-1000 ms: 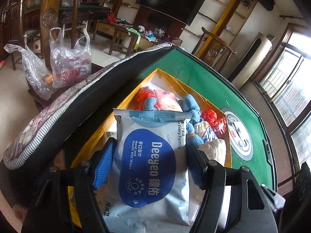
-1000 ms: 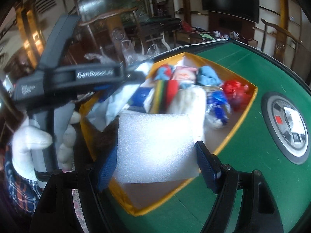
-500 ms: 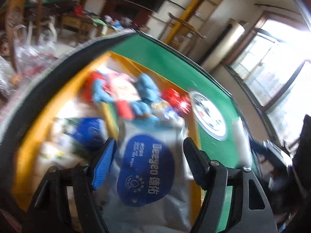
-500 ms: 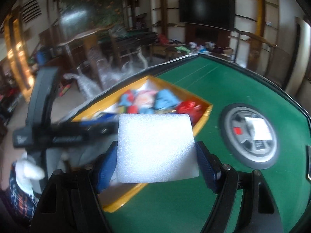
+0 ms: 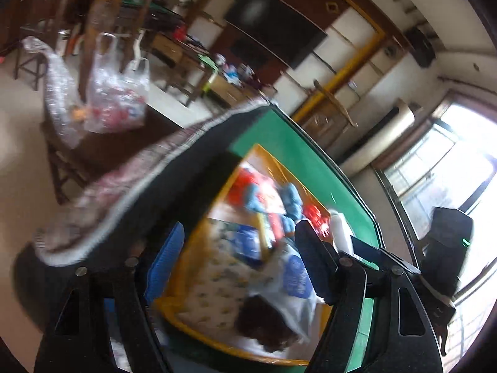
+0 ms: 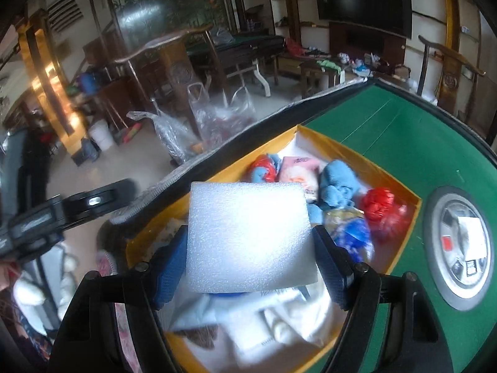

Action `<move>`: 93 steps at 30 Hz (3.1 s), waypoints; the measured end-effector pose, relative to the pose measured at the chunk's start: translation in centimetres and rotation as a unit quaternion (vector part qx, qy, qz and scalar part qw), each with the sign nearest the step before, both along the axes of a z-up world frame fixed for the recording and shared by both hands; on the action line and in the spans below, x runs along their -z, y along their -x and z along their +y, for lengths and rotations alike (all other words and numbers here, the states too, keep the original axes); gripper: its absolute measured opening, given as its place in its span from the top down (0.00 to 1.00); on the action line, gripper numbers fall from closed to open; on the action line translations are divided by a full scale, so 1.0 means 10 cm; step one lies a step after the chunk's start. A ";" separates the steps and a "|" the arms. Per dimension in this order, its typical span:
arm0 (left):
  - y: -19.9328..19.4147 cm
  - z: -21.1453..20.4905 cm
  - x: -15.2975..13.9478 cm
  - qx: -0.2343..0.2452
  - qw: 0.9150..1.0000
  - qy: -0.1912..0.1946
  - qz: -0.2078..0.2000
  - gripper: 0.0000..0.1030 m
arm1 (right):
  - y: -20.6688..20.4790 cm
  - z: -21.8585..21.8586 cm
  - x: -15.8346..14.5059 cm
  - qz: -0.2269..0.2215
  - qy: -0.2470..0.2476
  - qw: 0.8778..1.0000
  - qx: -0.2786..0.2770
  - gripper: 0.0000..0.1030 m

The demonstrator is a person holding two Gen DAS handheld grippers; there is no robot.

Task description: Organize soft objects

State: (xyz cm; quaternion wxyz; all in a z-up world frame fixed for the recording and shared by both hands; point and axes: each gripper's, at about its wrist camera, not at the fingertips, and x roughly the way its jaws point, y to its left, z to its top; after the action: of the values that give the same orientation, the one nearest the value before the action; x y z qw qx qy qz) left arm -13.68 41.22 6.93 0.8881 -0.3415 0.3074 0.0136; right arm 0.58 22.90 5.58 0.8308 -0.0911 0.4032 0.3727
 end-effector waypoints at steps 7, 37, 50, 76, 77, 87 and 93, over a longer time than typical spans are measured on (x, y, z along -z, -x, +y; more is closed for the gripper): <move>0.11 0.18 0.13 -0.008 1.000 0.012 -0.011 0.29 | -0.65 0.29 0.19 0.029 0.052 0.997 0.050 0.29; 0.07 -0.21 0.00 0.008 0.997 -0.078 -0.005 0.29 | -0.78 -0.45 -0.20 0.037 -0.079 0.988 0.127 0.15; 0.22 -0.58 -0.27 -0.009 0.994 -0.112 -0.015 0.29 | 0.13 0.20 0.19 -0.066 0.128 0.989 0.026 0.12; 0.34 -1.74 -0.84 -0.067 0.948 -0.296 -0.092 0.00 | 0.73 -1.95 -0.21 -0.186 -0.040 0.963 0.190 0.01; 0.31 -1.79 -0.83 -0.073 0.946 -0.306 -0.082 0.00 | 0.75 -1.97 -0.15 -0.189 -0.038 0.962 0.194 0.01; 0.05 -2.09 -0.75 -0.081 0.940 -0.330 -0.025 0.00 | 0.75 -1.97 0.07 -0.171 -0.009 0.967 0.191 0.01; -0.04 -2.14 -0.64 -0.092 0.927 -0.363 0.011 0.00 | 0.78 -1.87 0.17 -0.167 0.007 0.970 0.176 0.01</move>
State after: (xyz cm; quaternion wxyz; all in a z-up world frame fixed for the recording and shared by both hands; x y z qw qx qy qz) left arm -13.28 19.87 13.32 0.9427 -0.0220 0.2584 0.2097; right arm -7.18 4.19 3.89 0.9381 -0.0857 0.2712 0.1976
